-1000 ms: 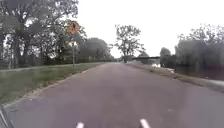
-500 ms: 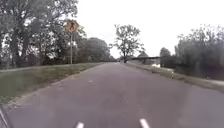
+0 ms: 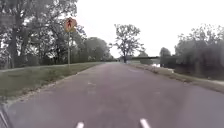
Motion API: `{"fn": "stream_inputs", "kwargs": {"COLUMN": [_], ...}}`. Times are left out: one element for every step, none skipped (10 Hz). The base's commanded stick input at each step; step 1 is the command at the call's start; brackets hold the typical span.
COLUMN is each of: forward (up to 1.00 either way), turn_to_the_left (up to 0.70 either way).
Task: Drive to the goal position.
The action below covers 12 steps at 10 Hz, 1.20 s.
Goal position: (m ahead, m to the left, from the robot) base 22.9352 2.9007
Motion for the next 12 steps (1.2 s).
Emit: {"fn": "stream_inputs", "kwargs": {"forward": [0.7, 0.7, 0.7, 0.7, 0.7, 0.7, 0.7, 0.7, 0.7, 0.7, 0.7, 0.7], "turn_to_the_left": [0.0, 0.0, 0.0, 0.0, 0.0, 0.0, 0.0, 0.0, 0.0, 0.0, 0.0, 0.0]}}
